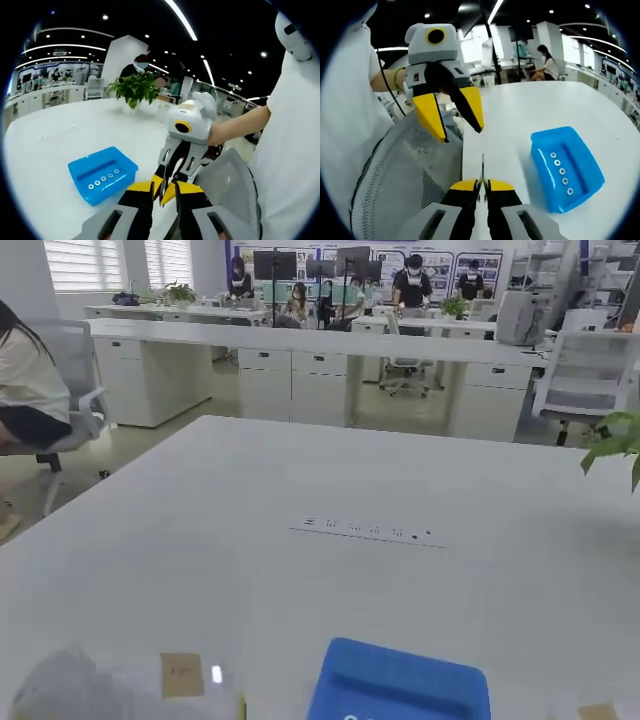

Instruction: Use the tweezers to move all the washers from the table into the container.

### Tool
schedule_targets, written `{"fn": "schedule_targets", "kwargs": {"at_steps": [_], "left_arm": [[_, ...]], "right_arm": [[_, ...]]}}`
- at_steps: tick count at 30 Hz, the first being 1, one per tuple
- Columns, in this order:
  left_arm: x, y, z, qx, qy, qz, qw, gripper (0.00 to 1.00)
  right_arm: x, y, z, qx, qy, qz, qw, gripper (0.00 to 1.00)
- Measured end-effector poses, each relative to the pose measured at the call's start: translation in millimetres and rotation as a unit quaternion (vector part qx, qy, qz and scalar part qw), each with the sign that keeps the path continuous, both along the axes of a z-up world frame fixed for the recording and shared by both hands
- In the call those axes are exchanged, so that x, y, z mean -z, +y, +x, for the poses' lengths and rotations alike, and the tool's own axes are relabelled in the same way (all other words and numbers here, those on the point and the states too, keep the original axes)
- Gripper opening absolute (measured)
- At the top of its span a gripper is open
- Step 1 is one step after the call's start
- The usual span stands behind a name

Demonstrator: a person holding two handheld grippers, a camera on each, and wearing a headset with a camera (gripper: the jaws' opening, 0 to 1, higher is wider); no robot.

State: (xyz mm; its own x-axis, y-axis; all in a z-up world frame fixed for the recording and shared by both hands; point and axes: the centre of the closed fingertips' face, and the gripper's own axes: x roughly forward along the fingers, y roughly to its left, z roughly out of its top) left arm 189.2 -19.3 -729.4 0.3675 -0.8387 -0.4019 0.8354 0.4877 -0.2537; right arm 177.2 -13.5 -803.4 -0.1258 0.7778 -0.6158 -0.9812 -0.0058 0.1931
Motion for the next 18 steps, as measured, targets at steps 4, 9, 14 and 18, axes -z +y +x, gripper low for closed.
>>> {"fn": "schedule_targets", "kwargs": {"at_steps": [4,9,14,18], "left_arm": [[1.0,-10.7,-0.9,0.022,-0.001,0.006,0.9998,0.12],[1.5,-20.6,-1.5,0.054,-0.019,0.028,0.998,0.06],[0.0,-29.1,0.8,0.073,-0.02,0.038,0.9964,0.02],[5.4,-32.2,-1.7,0.099,-0.024,0.062,0.9929,0.01]], "right_arm": [[-0.3,-1.5,-3.3,-0.007,-0.005,-0.004,1.0,0.04],[-0.2,-2.6,-6.1,-0.023,-0.024,-0.014,0.9994,0.04],[0.6,-3.7,-7.9,-0.038,-0.039,-0.021,0.9983,0.04],[1.9,-5.5,-6.8,-0.044,-0.051,-0.03,0.9973,0.04]]}}
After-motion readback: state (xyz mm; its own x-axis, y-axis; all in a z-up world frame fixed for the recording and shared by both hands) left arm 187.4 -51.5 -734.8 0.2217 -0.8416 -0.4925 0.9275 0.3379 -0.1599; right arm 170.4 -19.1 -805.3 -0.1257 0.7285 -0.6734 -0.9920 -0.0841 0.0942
